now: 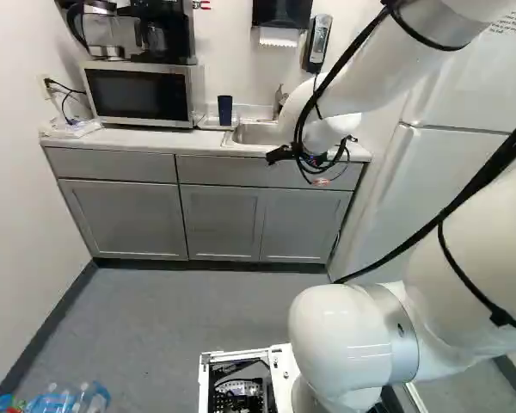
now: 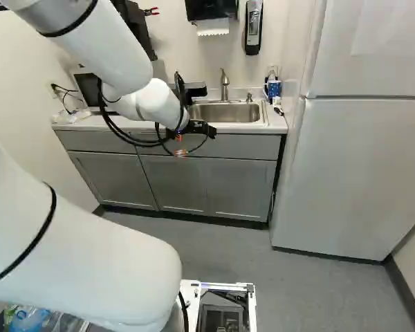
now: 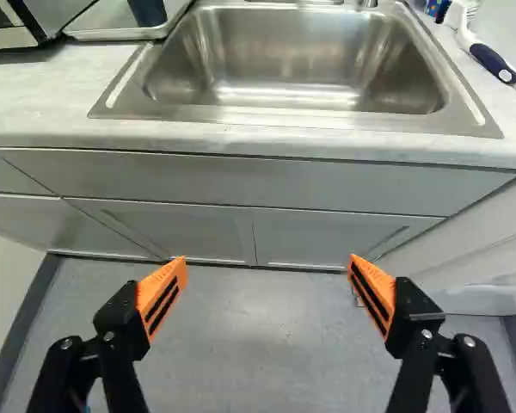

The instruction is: Rinse the cup and place it in the tray

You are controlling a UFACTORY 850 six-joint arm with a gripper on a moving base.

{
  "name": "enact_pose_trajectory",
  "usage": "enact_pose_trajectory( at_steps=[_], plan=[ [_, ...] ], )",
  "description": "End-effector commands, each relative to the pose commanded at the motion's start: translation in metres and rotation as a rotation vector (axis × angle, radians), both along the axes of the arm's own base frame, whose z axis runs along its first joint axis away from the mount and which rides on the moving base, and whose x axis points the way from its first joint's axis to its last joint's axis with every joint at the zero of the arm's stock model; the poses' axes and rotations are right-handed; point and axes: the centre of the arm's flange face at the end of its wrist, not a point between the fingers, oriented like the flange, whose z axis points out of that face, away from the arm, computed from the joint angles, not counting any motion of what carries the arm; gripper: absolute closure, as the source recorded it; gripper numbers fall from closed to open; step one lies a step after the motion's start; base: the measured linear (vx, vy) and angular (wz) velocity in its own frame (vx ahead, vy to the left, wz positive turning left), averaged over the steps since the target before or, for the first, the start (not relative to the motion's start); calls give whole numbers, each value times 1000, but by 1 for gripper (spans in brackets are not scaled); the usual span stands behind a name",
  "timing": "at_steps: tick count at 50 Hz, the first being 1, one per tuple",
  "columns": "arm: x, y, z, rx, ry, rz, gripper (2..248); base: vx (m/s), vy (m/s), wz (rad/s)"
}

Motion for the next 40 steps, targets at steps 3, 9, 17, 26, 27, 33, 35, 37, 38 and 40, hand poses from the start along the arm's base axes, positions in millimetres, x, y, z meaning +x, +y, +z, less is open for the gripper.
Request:
enact_pose_trajectory(
  at_steps=[3,9,17,26,27,33,35,37,38,40],
  plan=[
    [-3,1,-7,-1,-16,2,3,0,0,0],
    [-11,3,-21,-2,-49,5,3,0,0,0],
    [-22,7,-38,-2,-93,10,3,0,0,0],
    [-34,10,-56,-2,-138,16,3,0,0,0],
    [-35,10,-57,-2,-142,16,3,0,0,0],
    [-43,12,-67,-2,-170,20,3,0,0,0],
    [-46,12,-71,-2,-178,21,3,0,0,0],
    [-49,13,-74,-1,-187,22,3,0,0,0],
    [-50,13,-75,-1,-191,23,3,0,0,0],
    [-53,14,-78,-1,-199,24,3,0,0,0]
  ],
)
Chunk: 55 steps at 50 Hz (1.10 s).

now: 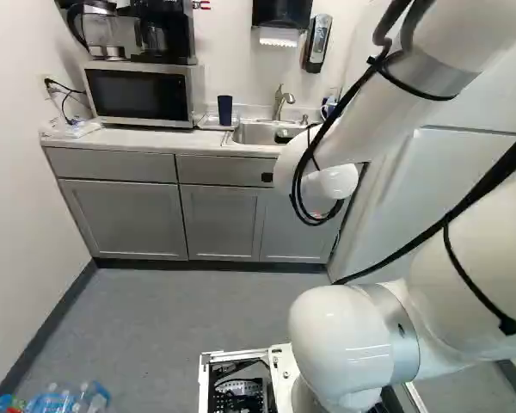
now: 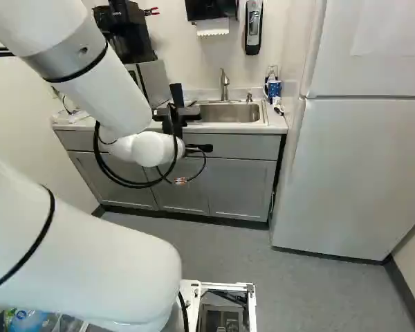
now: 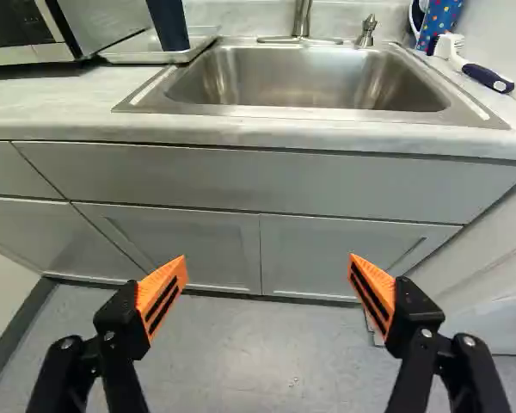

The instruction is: Rinse the cup and place it in the tray

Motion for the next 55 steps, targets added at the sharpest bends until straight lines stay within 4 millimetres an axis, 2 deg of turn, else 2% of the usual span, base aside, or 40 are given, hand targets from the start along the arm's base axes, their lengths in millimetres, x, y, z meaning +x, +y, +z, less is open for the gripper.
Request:
enact_pose_trajectory(
  at_steps=[29,55],
  plan=[
    [-34,6,-31,5,-95,15,3,0,0,0],
    [-53,8,-46,8,-144,23,3,0,0,0]
  ],
)
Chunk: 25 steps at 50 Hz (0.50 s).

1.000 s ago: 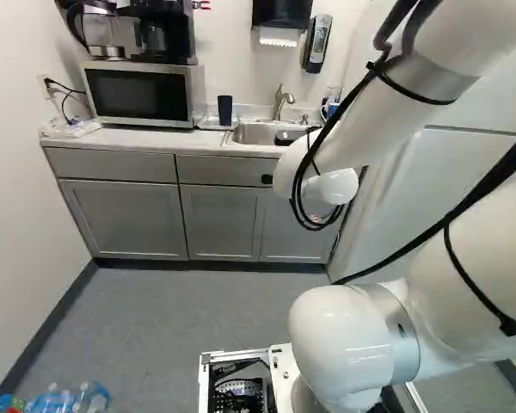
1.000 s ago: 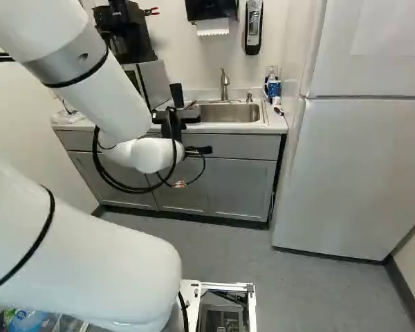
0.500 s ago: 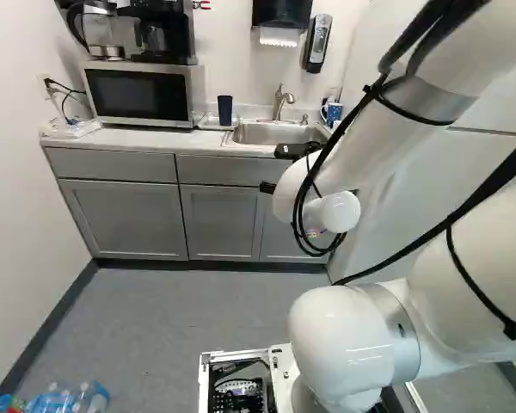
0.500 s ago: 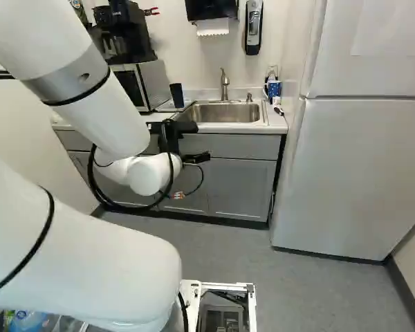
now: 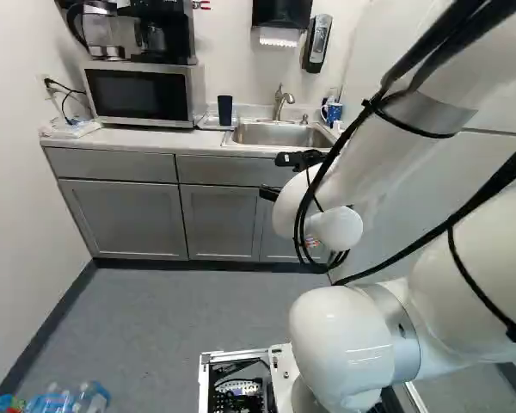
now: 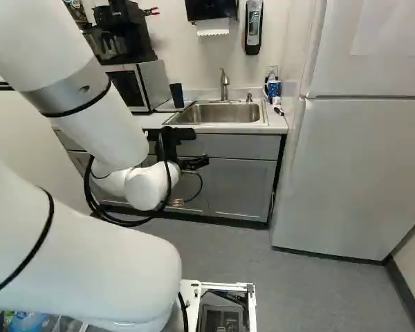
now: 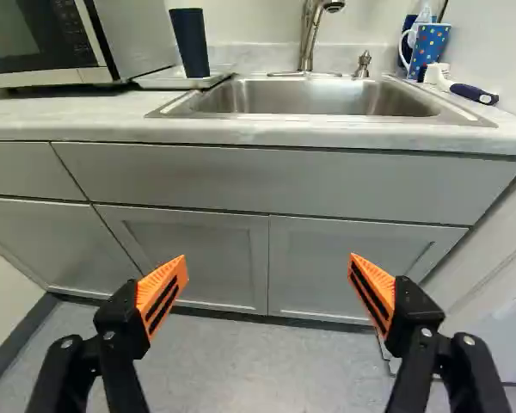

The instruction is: Rinse the cup and place it in the tray

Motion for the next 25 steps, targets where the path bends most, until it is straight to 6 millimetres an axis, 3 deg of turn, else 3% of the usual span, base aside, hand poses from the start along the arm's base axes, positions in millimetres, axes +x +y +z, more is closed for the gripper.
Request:
enact_pose_trajectory(
  at_steps=[25],
  plan=[
    [-6,1,-4,1,-14,3,3,0,0,0]
  ],
)
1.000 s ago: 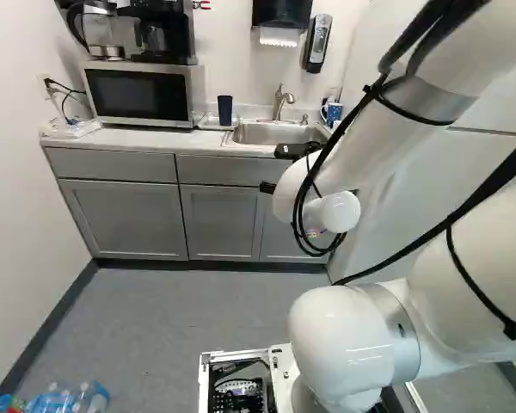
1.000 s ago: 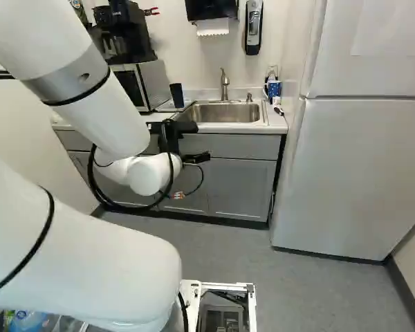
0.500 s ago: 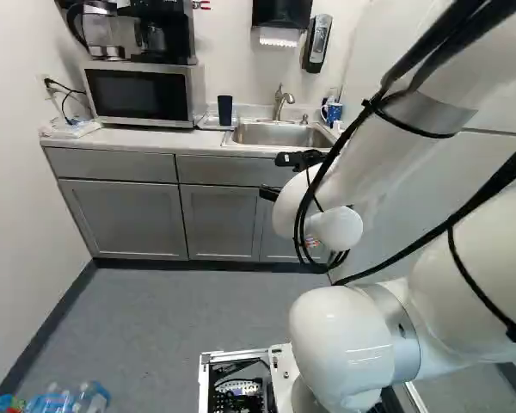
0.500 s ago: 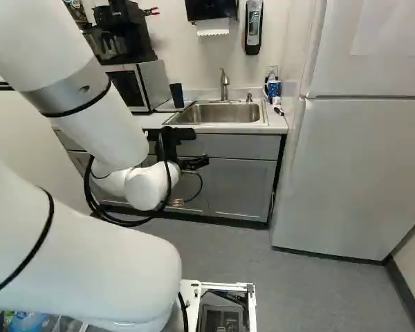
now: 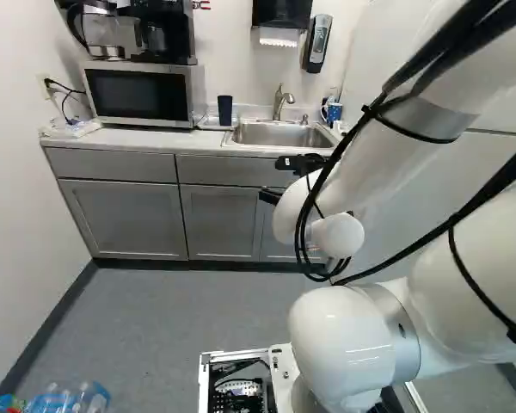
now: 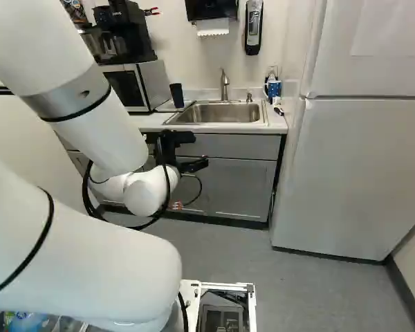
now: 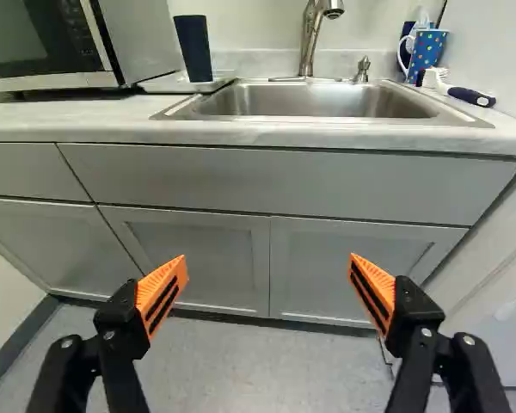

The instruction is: Rinse the cup and place it in the tray

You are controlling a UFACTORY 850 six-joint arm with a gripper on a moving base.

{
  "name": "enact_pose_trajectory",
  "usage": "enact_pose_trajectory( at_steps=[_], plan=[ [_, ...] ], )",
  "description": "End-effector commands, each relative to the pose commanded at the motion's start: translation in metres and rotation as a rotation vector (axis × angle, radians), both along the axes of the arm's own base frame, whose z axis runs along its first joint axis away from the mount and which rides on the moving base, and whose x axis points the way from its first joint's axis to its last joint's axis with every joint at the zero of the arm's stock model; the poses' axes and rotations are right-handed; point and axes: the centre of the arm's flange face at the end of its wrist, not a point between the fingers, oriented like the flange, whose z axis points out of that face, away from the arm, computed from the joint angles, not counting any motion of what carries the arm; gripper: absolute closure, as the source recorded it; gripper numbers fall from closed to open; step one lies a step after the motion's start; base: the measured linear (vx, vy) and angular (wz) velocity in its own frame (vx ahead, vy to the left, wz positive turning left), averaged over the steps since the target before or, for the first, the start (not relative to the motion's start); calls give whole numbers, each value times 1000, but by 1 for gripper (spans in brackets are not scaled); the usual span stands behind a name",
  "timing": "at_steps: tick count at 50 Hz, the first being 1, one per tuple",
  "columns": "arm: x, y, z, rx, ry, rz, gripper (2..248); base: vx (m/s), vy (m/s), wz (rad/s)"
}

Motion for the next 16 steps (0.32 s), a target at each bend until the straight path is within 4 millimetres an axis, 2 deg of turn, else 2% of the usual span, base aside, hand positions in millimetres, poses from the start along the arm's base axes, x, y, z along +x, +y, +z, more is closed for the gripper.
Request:
enact_pose_trajectory(
  at_steps=[16],
  plan=[
    [0,0,0,0,0,0,3,0,0,0]
  ],
)
